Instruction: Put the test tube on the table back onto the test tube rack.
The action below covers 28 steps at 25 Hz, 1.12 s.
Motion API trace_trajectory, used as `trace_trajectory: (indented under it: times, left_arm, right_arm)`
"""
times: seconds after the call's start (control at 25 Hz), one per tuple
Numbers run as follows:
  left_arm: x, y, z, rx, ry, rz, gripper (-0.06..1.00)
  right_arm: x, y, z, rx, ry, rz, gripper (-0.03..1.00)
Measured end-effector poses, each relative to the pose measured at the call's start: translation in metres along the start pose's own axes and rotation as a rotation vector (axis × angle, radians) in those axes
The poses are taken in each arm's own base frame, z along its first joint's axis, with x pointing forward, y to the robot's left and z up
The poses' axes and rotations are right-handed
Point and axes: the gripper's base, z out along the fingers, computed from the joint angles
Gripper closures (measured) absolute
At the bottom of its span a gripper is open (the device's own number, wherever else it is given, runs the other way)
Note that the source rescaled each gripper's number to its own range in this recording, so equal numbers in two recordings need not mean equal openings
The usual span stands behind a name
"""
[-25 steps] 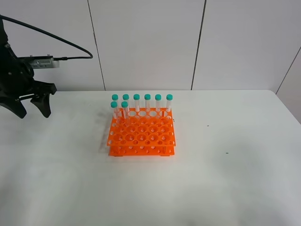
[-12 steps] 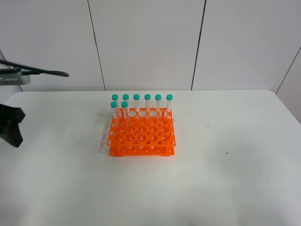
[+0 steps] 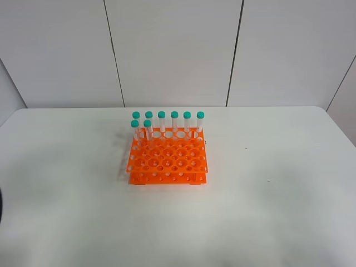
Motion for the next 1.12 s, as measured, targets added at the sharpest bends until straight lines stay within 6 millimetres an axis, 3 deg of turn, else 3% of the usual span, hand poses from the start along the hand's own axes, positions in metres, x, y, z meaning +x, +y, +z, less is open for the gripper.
trace_trajectory:
  times: [0.16, 0.32, 0.92, 1.12]
  left_arm:
    - [0.020, 0.000, -0.014, -0.001, -0.231, -0.006, -0.05]
    - [0.031, 0.000, -0.023, -0.001, -0.330, -0.006, -0.05]
    - [0.033, 0.000, -0.025, -0.001, -0.357, -0.006, -0.05]
    - [0.044, 0.000, -0.034, -0.001, -0.453, -0.006, -0.05]
  right_arm:
    - [0.000, 0.000, 0.000, 0.000, 0.000, 0.000, -0.03]
    - [0.000, 0.000, 0.000, 0.000, 0.000, 0.000, -0.03]
    - [0.000, 0.000, 0.000, 0.000, 0.000, 0.000, -0.03]
    - [0.000, 0.000, 0.000, 0.000, 0.000, 0.000, -0.03]
